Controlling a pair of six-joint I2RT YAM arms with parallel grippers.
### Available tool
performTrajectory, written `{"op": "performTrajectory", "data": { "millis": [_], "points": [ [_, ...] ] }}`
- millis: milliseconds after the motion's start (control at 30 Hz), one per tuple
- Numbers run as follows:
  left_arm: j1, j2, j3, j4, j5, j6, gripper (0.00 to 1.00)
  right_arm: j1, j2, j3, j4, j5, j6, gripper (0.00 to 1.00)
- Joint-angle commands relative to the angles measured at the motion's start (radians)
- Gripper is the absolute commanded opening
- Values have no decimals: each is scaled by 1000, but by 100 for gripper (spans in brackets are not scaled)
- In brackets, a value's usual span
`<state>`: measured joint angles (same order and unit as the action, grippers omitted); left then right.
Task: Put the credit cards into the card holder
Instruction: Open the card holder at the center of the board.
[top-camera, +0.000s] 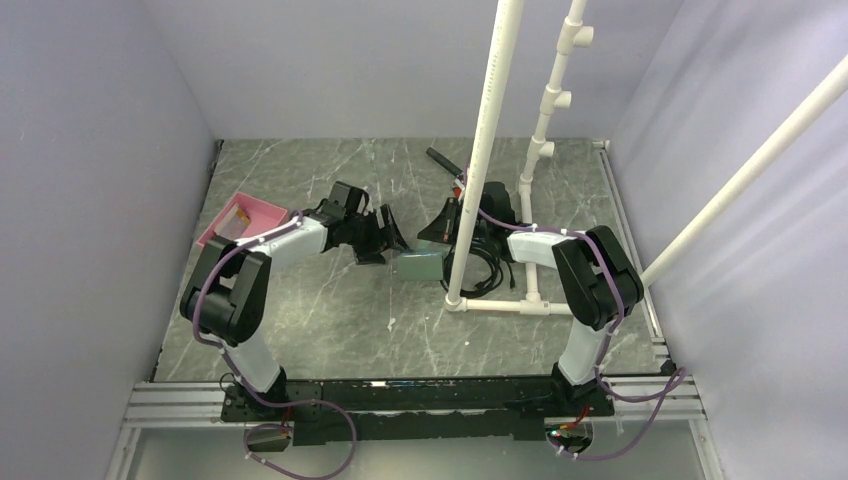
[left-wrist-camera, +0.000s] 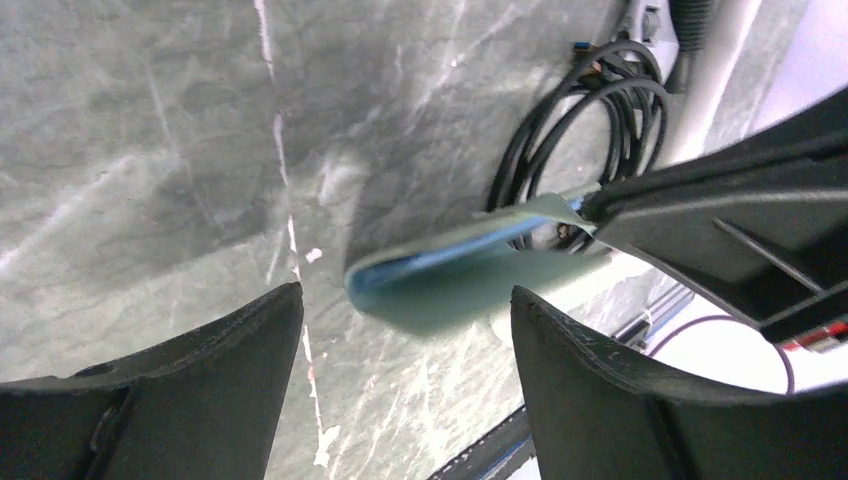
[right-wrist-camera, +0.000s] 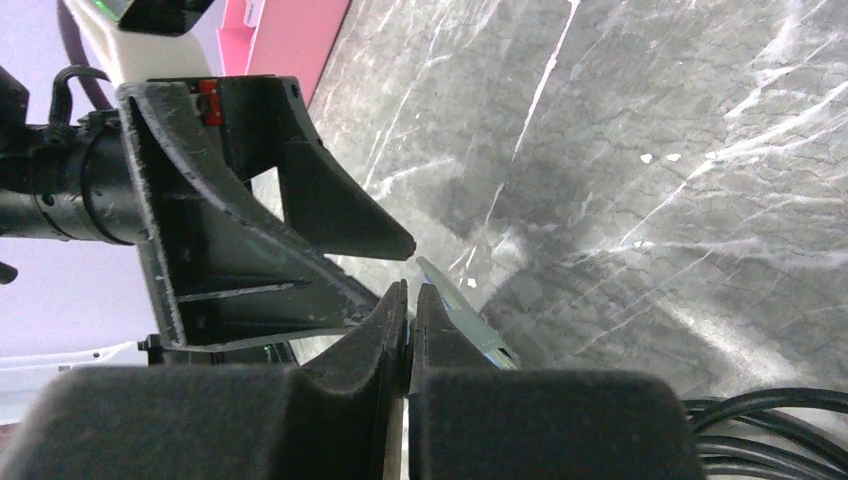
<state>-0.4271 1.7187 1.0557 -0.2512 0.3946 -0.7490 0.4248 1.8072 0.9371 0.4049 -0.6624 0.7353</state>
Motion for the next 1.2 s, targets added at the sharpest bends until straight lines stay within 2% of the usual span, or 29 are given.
{"op": "performTrajectory", "data": {
  "millis": [0,100,367,500,700,833,933,1167],
  "points": [
    [-8,-84,-22,51,81,7,80,-1,-46,36,61,17,22,0],
    [-16,-130,-41,22,68,32,80,6,-58,45,64,71,64,0],
    [-17,-275,-66,-139,-125,92,84,62,-118,56,95,190,51,0],
    [9,-277,-68,-158,-112,40,90,68,-97,67,75,211,68,0],
    [36,-224,-146,10,-9,-71,87,59,-59,40,87,242,132,0],
    [40,-162,-122,61,33,-87,79,21,-48,-1,118,247,177,0],
    [40,-105,-94,86,67,-92,69,-24,-25,-28,137,238,219,0],
    [46,-15,-58,186,131,-131,72,-93,49,-58,106,255,192,0]
  ]
}}
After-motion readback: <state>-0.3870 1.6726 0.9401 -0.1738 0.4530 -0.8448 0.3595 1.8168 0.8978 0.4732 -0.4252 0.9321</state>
